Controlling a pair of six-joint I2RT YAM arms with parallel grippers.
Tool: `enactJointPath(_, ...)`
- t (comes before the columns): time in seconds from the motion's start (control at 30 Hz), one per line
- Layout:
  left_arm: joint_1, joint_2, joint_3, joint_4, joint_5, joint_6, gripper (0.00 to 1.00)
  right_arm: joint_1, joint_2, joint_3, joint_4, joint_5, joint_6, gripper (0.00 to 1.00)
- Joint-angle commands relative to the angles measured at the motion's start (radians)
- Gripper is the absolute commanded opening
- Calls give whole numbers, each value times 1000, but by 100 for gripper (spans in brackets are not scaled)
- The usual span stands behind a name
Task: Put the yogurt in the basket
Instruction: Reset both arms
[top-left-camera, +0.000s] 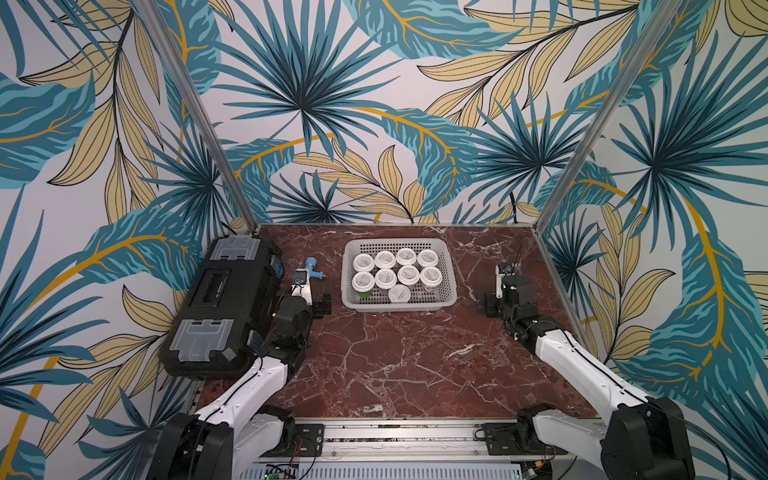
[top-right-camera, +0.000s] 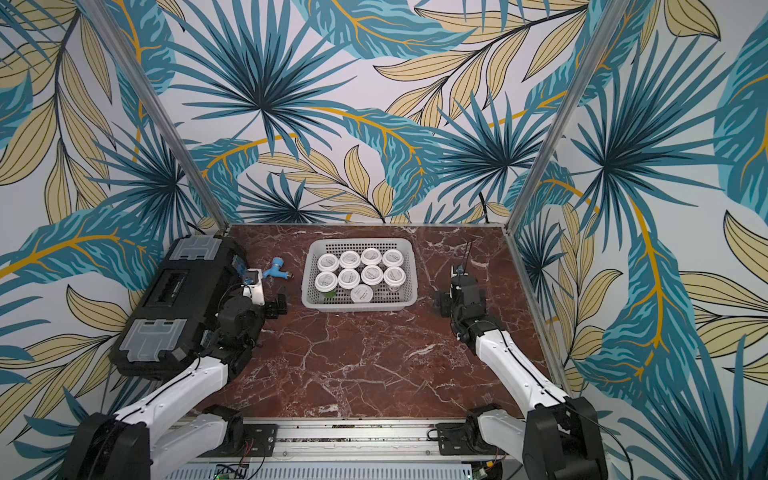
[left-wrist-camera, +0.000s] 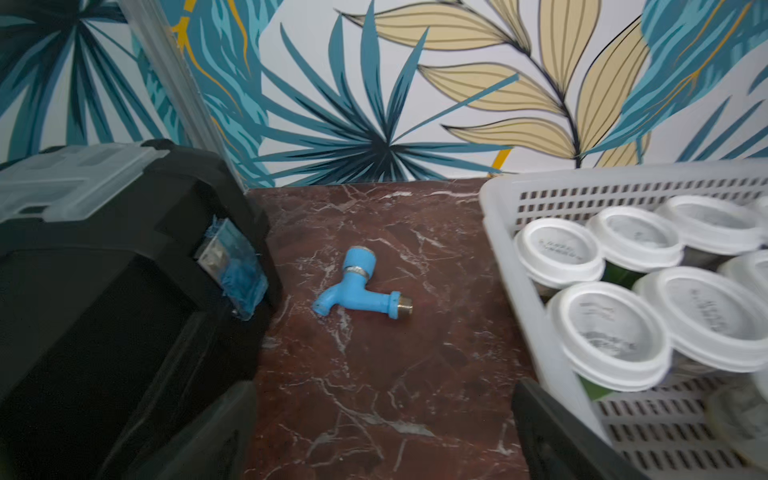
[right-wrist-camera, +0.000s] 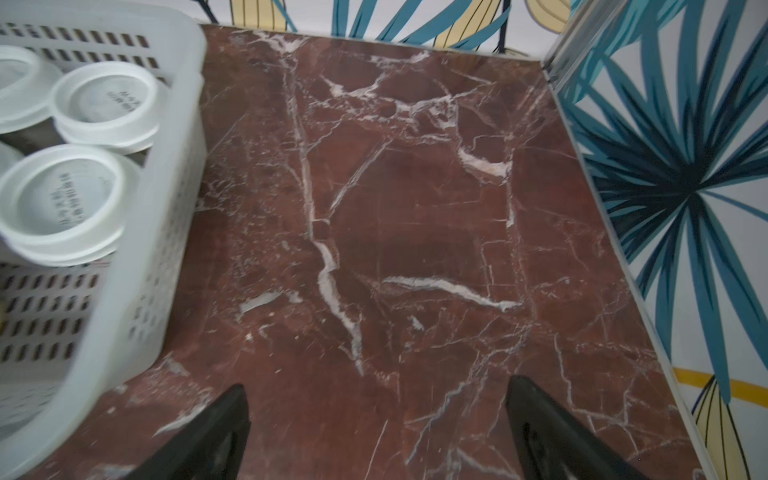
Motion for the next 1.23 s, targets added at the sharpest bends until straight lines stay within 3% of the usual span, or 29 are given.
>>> enactJointPath(0.0, 48, 135, -34, 250, 61, 102, 100, -63, 90, -81, 351, 36, -53, 100)
enactJointPath(0.1, 65, 285, -49, 415, 66, 102, 100, -131, 212, -104, 509, -29, -29, 100)
enactJointPath(0.23, 73, 434, -75, 616, 69, 99, 100, -173, 235, -73, 492, -167, -22, 99)
enactJointPath(0.33, 86, 410, -13, 453, 105, 98, 100, -173, 213, -197, 753, -261, -4, 99)
enactJointPath(0.43, 88, 409, 1, 425, 121, 101, 100, -171, 335, -232, 938, -223, 1, 99)
enactJointPath(0.5, 88, 413, 3, 430, 129, 105, 100, -170, 312, -210, 841, -238, 1, 100)
enactJointPath(0.57, 89, 415, 23, 393, 132, 106, 100, -165, 329, -230, 904, -260, -19, 100)
enactJointPath(1.2, 92, 415, 30, 379, 130, 101, 100, -145, 323, -225, 887, -243, -36, 99)
